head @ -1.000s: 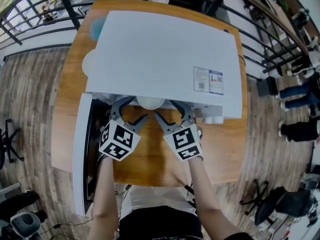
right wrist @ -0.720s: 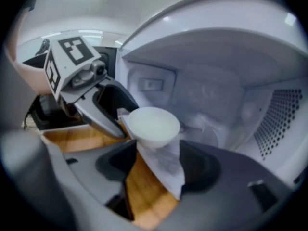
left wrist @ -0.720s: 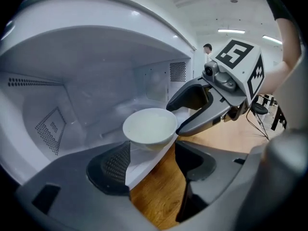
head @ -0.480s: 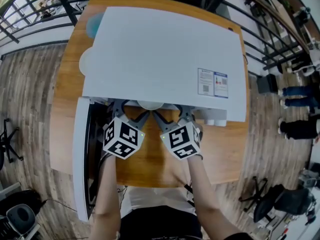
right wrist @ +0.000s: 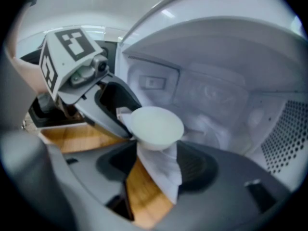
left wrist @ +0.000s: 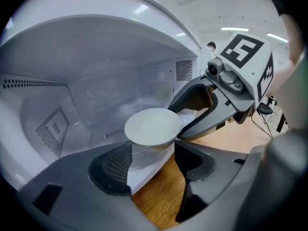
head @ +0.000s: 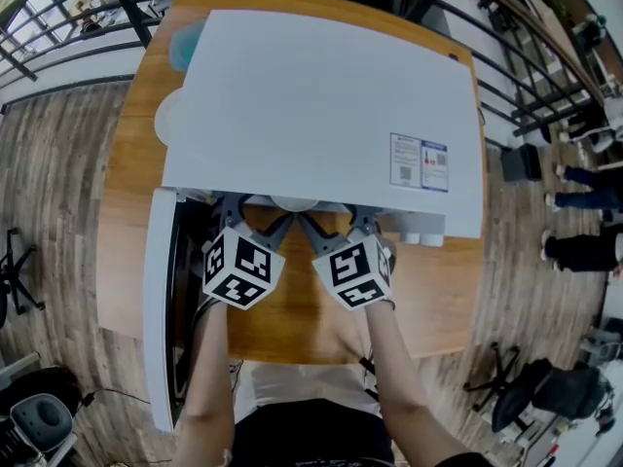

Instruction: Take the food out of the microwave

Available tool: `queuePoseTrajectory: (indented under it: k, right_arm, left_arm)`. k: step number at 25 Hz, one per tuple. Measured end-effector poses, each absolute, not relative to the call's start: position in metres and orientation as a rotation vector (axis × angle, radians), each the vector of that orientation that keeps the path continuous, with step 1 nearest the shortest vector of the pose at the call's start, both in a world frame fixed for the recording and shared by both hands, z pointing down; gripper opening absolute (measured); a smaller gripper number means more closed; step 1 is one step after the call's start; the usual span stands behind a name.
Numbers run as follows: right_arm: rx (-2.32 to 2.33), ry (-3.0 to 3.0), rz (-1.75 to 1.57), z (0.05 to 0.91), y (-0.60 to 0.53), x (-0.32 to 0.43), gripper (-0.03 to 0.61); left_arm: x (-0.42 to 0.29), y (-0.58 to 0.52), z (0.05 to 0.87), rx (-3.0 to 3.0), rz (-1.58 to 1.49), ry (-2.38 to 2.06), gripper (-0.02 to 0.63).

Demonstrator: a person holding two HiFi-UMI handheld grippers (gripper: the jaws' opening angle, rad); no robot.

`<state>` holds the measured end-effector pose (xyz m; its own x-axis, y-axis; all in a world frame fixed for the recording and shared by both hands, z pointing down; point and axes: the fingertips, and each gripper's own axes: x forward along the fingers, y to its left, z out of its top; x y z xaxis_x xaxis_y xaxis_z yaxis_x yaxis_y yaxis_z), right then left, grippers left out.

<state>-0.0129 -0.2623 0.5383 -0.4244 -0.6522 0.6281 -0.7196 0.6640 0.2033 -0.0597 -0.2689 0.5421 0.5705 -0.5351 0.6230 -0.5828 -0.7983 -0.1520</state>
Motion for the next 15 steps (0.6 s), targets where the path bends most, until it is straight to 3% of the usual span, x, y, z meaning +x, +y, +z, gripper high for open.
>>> queuePoseTrajectory:
  k: [15]
  right_arm:
    - [1.068,-2.162,0.095,0.5352,-0.2565,-0.0143,0.270]
  left_arm:
    - [-0.0616,-0.2622,0.5392,2.715,1.051,-1.020,0.303]
